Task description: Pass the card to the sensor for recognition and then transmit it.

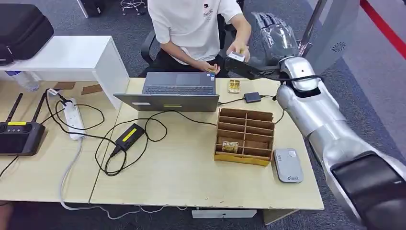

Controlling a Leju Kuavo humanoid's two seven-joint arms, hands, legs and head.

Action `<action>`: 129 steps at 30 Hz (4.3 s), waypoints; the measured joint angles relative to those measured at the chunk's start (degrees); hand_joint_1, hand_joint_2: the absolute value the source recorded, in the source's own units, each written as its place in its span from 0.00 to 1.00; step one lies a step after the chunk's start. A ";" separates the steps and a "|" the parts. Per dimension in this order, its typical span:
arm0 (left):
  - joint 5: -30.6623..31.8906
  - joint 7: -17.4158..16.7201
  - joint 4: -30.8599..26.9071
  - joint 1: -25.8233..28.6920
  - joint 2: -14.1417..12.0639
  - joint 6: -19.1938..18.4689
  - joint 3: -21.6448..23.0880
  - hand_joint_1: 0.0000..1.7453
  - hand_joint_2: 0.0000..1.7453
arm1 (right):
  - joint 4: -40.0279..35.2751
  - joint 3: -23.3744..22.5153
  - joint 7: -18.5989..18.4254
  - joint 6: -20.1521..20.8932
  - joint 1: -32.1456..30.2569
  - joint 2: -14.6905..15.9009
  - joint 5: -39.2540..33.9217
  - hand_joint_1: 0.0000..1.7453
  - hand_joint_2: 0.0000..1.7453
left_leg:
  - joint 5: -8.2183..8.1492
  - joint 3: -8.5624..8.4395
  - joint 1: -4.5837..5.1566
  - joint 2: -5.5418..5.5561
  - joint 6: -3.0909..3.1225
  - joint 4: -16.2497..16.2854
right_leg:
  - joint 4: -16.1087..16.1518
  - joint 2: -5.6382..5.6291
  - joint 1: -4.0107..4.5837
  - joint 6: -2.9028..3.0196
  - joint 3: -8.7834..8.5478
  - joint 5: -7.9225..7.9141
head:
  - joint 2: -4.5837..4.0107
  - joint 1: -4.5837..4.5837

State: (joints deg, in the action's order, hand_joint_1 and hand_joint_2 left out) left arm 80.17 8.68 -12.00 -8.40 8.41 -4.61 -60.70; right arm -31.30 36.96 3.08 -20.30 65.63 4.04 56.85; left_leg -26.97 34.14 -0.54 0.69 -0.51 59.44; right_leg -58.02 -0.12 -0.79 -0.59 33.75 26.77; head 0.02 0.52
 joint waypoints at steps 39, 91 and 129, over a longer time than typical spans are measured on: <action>-3.71 -4.13 0.00 3.49 -1.27 4.00 -3.21 0.00 1.00 | -7.85 -37.51 4.34 -2.99 -42.53 51.09 -13.26 0.00 1.00 | -0.47 0.34 0.01 0.94 0.65 0.30 | 0.24 0.94 0.00 -0.50 -0.32 0.41 | 0.00 -0.02; -6.78 -10.91 0.00 3.10 0.15 4.09 -8.18 0.00 1.00 | 19.96 -65.79 -6.24 5.36 -62.87 -4.81 5.38 0.00 1.00 | -0.53 0.03 -0.06 0.20 0.45 0.14 | 0.18 0.29 0.06 -0.27 -0.27 0.49 | 0.00 0.00; -4.72 -14.56 0.00 2.94 0.70 7.10 -8.57 0.00 1.00 | 20.63 -59.78 -11.87 17.49 -63.26 -11.28 11.76 0.00 1.00 | -0.53 0.02 -0.04 0.17 0.45 0.15 | 0.19 0.27 0.04 -0.26 -0.30 0.47 | 0.00 0.00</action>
State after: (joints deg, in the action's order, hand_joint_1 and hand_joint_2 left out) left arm 75.45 -5.88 -12.00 -5.46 9.11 2.49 -69.26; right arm -10.67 -22.82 -8.79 -2.82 2.37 -7.23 68.61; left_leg -27.50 34.16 -0.58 0.86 -0.06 59.58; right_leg -57.83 0.15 -0.74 -0.85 33.45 27.24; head 0.02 0.52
